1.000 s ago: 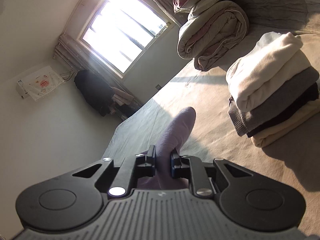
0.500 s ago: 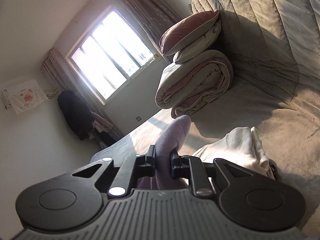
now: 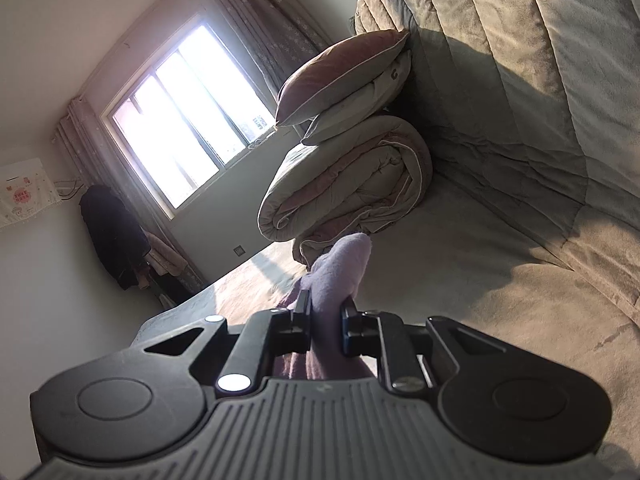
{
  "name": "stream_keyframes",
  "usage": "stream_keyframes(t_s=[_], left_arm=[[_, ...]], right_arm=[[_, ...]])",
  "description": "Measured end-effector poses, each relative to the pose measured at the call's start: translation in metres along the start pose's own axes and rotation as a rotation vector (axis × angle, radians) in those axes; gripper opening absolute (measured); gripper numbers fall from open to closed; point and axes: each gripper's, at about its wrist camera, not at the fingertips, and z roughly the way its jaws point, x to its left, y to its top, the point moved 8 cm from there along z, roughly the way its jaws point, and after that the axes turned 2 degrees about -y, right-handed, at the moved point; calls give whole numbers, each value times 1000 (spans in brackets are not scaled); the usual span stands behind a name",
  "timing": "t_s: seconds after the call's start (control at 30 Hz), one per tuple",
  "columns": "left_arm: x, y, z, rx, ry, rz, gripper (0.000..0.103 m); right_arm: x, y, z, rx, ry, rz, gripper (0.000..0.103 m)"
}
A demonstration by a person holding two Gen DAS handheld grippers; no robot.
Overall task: Fold clothes
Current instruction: 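Carry the folded shirt with both grippers onto the clothes stack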
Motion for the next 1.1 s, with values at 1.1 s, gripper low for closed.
stream_keyframes(t_s=[1.1], left_arm=[[-29, -60, -112, -50, 349, 238, 29]], right_arm=[[45, -33, -90, 5, -107, -14, 35]])
